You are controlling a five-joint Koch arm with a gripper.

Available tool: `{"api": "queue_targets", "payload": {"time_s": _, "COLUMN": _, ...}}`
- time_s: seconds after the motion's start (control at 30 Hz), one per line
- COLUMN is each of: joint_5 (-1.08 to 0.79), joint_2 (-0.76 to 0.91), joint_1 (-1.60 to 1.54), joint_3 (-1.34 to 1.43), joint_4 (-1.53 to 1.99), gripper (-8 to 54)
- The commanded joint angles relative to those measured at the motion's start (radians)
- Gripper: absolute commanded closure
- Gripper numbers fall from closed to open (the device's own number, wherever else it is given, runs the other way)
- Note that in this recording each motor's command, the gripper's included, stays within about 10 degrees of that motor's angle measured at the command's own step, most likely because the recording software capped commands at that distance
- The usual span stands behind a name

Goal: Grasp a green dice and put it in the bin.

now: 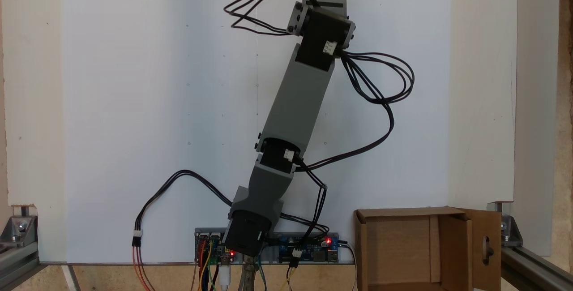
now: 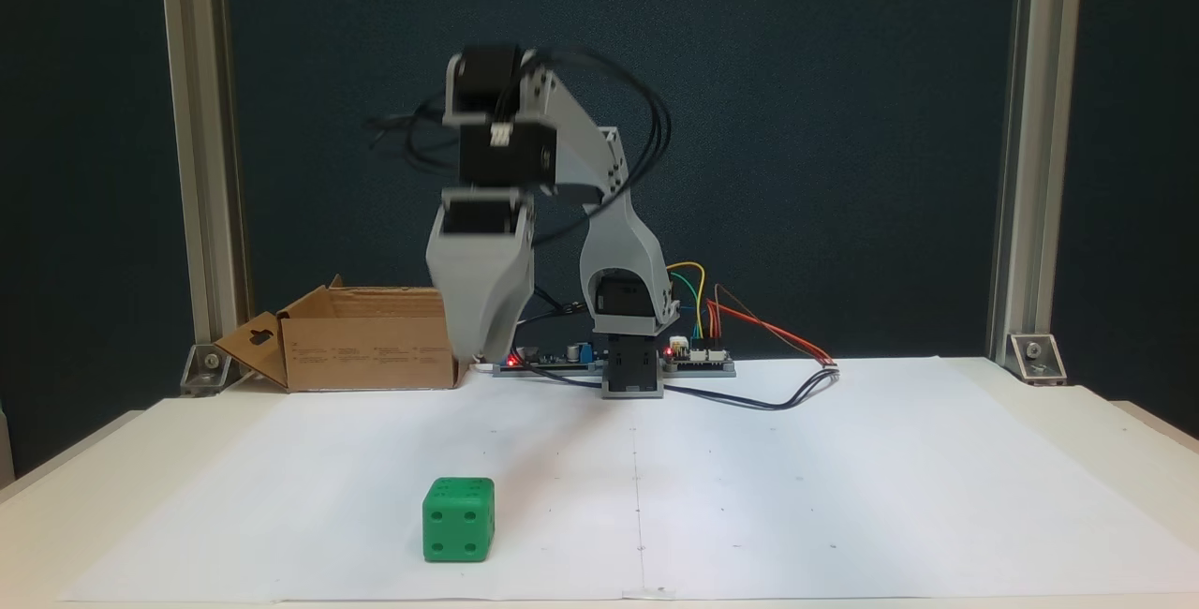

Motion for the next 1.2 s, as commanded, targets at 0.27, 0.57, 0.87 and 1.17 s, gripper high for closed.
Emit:
{"api": "queue_targets", "payload": {"time_s": 0.27, "joint_5": -0.051, "joint_2": -0.078, "joint_1": 0.009, "joint_3": -0.118, "joint_4": 0.133, "gripper": 1.1}}
{"api": "queue_targets", "payload": {"time_s": 0.57, "joint_5": -0.051, "joint_2": -0.186, "joint_1": 0.021, "joint_3": -0.202, "joint_4": 0.135, "gripper": 1.2}}
{"api": "queue_targets", "payload": {"time_s": 0.87, "joint_5": -0.051, "joint_2": -0.23, "joint_1": 0.023, "joint_3": -0.209, "joint_4": 0.135, "gripper": 1.3}}
{"api": "queue_targets", "payload": {"time_s": 1.17, "joint_5": -0.051, "joint_2": -0.253, "joint_1": 0.018, "joint_3": -0.225, "joint_4": 0.129, "gripper": 1.3}}
